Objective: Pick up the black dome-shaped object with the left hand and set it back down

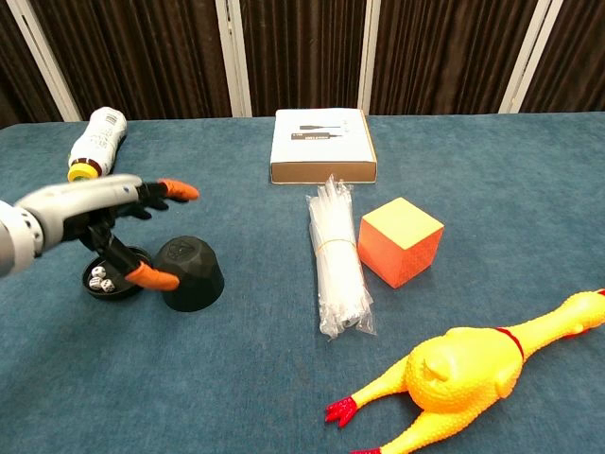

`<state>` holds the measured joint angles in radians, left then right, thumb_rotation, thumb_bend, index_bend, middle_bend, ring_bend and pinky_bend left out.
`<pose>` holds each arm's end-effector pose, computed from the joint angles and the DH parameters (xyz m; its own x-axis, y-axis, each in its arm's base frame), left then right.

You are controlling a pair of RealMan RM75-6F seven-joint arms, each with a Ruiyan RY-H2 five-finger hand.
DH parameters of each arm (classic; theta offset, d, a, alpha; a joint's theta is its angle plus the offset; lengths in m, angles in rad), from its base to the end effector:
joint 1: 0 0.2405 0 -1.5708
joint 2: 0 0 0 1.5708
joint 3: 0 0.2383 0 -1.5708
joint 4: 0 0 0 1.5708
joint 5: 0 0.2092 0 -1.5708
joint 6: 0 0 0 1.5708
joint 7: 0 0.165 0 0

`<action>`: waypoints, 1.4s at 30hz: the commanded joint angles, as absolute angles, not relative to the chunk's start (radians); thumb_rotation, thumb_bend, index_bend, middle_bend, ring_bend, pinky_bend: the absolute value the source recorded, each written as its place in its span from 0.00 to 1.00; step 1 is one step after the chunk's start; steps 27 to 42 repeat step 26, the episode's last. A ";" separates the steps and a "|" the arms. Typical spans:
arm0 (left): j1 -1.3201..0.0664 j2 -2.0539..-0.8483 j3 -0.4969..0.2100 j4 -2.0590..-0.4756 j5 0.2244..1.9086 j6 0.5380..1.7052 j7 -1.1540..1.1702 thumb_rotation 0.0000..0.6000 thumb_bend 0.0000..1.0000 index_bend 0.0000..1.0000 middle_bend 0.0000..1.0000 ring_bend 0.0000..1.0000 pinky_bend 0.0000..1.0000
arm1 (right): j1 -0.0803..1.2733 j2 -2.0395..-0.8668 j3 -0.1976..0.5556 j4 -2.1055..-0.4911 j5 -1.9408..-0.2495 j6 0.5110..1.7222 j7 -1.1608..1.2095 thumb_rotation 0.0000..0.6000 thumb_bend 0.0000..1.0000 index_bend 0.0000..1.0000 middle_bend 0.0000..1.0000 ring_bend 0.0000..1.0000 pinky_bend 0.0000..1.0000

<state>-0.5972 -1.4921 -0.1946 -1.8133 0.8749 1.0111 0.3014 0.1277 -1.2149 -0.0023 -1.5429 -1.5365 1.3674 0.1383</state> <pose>-0.1349 0.2915 -0.0217 0.0547 0.4720 0.8799 0.9963 -0.0844 -0.0167 -0.2963 -0.2003 0.1004 0.2522 -0.1667 0.9532 -0.9675 -0.0617 0.2452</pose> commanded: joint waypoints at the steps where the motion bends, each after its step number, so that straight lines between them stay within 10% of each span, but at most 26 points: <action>1: -0.540 -1.378 -0.181 -1.957 0.998 1.105 0.278 1.00 0.29 0.02 0.00 0.00 0.00 | 0.126 -1.215 -0.003 -1.544 -1.539 1.372 0.140 1.00 0.19 0.02 0.03 0.12 0.00; 11: -0.165 -1.180 0.020 -1.983 1.236 1.643 0.374 1.00 0.31 0.16 0.05 0.00 0.00 | 0.115 -1.219 0.018 -1.533 -1.534 1.416 0.101 1.00 0.19 0.02 0.03 0.12 0.00; 42: -0.064 -1.099 0.009 -1.908 1.295 1.672 0.186 1.00 0.34 0.20 0.10 0.00 0.00 | 0.099 -1.249 0.039 -1.504 -1.544 1.482 -0.003 1.00 0.19 0.02 0.03 0.12 0.00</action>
